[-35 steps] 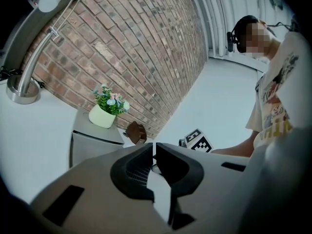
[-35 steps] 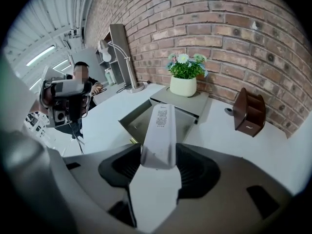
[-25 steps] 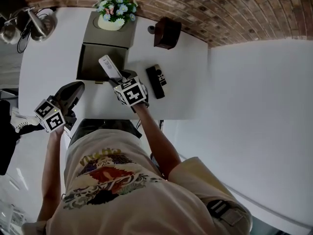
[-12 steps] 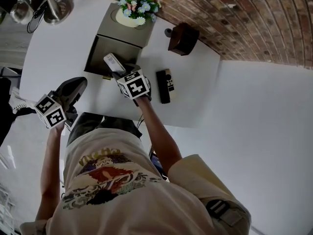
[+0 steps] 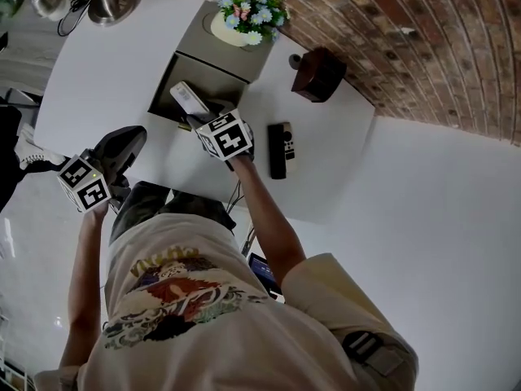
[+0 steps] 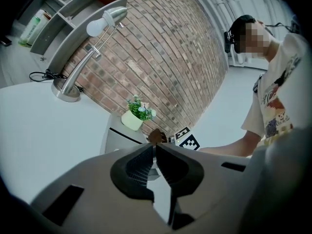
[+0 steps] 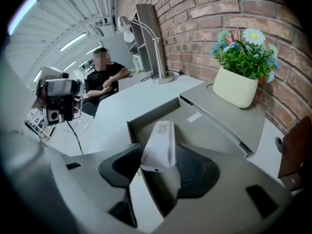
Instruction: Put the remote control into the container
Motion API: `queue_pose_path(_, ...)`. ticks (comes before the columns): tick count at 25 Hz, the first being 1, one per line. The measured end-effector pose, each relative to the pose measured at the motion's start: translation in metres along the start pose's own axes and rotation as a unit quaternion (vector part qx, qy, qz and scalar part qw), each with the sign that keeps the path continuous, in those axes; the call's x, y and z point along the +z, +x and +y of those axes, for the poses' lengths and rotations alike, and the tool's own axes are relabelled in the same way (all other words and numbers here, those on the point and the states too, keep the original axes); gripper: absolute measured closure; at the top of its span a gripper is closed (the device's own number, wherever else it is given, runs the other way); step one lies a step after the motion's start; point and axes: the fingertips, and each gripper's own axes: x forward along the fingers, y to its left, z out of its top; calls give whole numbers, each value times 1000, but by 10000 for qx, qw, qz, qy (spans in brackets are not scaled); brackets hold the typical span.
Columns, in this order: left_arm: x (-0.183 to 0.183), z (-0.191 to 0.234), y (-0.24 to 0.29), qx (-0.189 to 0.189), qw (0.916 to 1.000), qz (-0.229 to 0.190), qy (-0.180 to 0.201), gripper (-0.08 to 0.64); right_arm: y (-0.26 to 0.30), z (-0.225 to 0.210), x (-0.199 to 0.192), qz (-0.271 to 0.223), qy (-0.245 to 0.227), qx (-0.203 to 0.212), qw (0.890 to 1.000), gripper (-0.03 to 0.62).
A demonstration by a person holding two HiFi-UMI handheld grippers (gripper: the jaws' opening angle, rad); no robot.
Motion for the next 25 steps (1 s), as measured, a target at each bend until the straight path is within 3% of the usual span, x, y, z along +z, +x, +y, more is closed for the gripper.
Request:
queue_pose_path(15, -7, 17, -21, 357, 9991, -106, -196, 555, 28, -5, -11, 235, -333, 112, 9991, 368)
queue_pose_path(25, -4, 18, -25, 275, 9994, -96, -186, 555, 32, -6, -11, 254, -521, -68, 9983, 367)
